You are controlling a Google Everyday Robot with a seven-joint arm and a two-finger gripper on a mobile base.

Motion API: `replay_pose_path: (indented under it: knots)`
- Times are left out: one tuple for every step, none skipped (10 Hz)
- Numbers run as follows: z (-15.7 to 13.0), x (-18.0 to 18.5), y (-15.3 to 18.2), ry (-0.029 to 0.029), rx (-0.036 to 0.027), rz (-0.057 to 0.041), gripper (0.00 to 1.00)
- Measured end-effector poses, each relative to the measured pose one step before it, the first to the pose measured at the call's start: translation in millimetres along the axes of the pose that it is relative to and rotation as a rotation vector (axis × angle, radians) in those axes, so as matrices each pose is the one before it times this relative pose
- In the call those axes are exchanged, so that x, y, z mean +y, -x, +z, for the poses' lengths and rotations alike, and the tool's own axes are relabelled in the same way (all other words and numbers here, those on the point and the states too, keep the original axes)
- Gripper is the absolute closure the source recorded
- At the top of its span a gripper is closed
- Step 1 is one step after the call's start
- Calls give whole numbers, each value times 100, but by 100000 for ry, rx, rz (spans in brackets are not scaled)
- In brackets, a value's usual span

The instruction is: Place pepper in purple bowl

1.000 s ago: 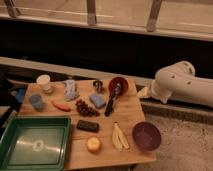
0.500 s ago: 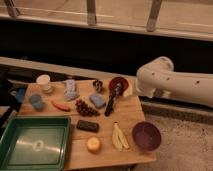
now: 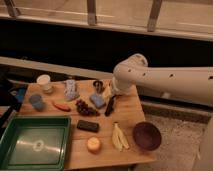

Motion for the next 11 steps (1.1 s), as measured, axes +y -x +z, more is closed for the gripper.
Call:
replay_pose_path:
  knots:
    - [-28, -136, -19, -93, -47, 233, 20]
    - [19, 22, -5, 14, 40, -33, 20]
    - [12, 15, -14, -145, 252, 13, 20]
    - [85, -205, 91, -1654, 701, -742, 20]
    - [146, 145, 629, -1940, 293, -2548, 20]
    - [124, 582, 755, -808, -116, -2384, 20]
    - [382, 1099, 1260, -662, -59, -4640, 20]
    - [466, 1332, 1318, 242, -190, -3991, 20]
    - [455, 1420, 1344, 771, -309, -3503, 20]
    - [622, 2029, 1897, 1368, -560, -4901, 20]
    - [692, 2046, 2085, 1747, -804, -5292, 20]
